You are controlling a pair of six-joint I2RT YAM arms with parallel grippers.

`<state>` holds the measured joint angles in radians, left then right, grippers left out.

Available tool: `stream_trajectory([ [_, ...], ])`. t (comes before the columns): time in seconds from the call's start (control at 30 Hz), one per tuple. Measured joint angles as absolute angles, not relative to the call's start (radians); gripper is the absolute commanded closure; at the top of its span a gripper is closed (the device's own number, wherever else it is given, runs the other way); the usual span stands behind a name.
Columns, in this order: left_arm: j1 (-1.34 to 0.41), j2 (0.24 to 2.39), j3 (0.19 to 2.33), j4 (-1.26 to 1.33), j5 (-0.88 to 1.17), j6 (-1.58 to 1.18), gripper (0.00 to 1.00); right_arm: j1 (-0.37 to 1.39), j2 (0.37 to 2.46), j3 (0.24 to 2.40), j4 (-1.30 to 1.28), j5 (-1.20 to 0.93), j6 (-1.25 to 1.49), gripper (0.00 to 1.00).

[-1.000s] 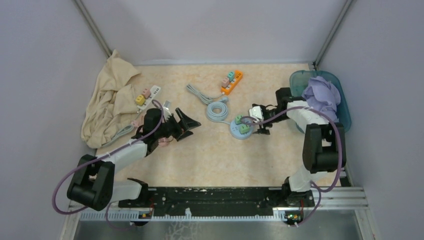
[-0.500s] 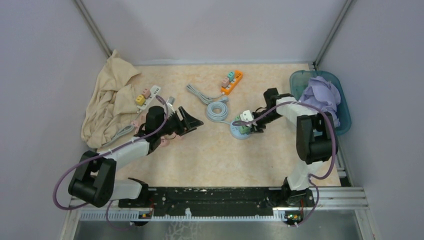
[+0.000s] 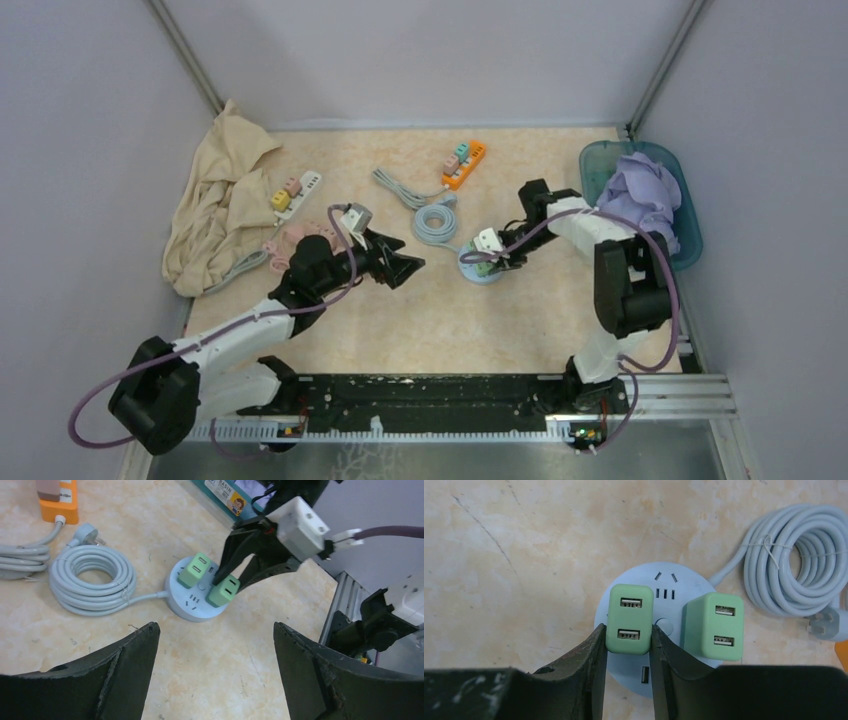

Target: Pull the plug off the socket

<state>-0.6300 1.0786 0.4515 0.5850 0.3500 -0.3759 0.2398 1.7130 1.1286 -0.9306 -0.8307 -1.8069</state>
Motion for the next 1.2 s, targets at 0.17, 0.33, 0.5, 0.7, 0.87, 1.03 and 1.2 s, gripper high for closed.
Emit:
stream_trajectory([
  [0.17, -0.633, 1.145, 0.423, 0.631, 0.348, -0.419, 0.12, 0.307, 1.579, 1.019, -0.931, -0.837, -1.792, 1.0],
  [0.33, -0.633, 1.237, 0.378, 0.67, 0.352, -0.528, 0.14, 0.396, 1.463, 0.888, -0.915, -0.868, -1.705, 1.0],
  [0.5, -0.654, 1.261, 0.355, 0.681, 0.366, -0.561, 0.17, 0.41, 1.406, 0.793, -0.903, -0.907, -1.665, 1.0],
  [0.7, -0.773, 1.259, 0.341, 0.709, 0.355, -0.455, 0.16, 0.421, 1.32, 0.719, -0.902, -0.916, -1.628, 0.94],
  [0.87, -0.894, 1.283, 0.351, 0.71, 0.329, -0.323, 0.15, 0.424, 1.282, 0.685, -0.869, -0.877, -1.55, 0.6],
  [1.03, -0.944, 1.363, 0.387, 0.712, 0.294, -0.225, 0.14, 0.414, 1.246, 0.678, -0.862, -0.849, -1.496, 0.39],
  [1.2, -0.962, 1.424, 0.413, 0.715, 0.262, -0.162, 0.14, 0.397, 1.195, 0.678, -0.907, -0.865, -1.507, 0.36],
])
